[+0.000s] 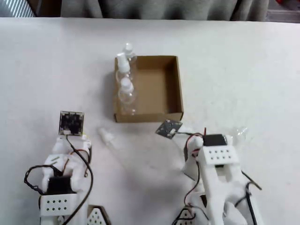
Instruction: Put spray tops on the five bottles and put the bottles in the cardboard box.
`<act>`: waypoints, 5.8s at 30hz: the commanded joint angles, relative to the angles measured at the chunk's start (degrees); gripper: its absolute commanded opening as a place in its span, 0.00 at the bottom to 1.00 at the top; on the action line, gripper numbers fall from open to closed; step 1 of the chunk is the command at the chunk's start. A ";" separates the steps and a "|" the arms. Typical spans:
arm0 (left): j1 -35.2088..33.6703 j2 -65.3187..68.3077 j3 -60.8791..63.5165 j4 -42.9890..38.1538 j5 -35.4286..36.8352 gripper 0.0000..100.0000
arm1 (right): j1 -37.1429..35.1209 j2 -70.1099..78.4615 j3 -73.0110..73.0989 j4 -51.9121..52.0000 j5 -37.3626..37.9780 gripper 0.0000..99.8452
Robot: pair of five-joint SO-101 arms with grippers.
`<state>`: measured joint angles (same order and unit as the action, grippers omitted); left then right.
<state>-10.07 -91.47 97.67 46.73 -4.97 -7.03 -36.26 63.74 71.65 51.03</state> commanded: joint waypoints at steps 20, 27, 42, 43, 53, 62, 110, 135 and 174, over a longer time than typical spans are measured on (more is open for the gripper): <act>-0.48 -0.57 -0.35 -1.67 -0.44 0.02 | 0.84 4.53 -15.47 5.67 -8.53 0.01; -0.48 -0.57 -0.35 -1.67 -0.44 0.02 | -0.57 4.53 -26.29 9.63 -9.41 0.01; -0.48 -0.57 -0.35 -1.67 -0.44 0.02 | -27.74 4.53 -32.18 12.26 -20.84 0.01; -0.48 -0.57 -0.35 -1.67 -0.44 0.02 | -27.91 4.53 -32.18 12.26 -20.66 0.01; -0.48 -0.57 -0.35 -1.67 -0.44 0.02 | -19.47 4.00 -23.91 13.93 -13.19 0.18; -0.48 -0.57 -0.35 -1.67 -0.44 0.02 | -9.54 4.53 -7.30 -0.57 -3.52 0.17; -1.98 -0.57 -0.44 -1.58 -0.44 0.02 | -9.98 14.64 -8.53 -14.81 -2.81 0.02; -20.44 8.92 -27.87 10.99 1.32 0.02 | -39.60 5.23 -28.66 20.70 26.20 0.02; 7.16 39.34 -39.30 10.55 -13.80 0.02 | 16.48 -10.51 -22.42 17.63 -13.27 0.05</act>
<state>-7.87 -52.70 60.92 57.01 -18.51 -2.29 -41.36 38.95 91.78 44.35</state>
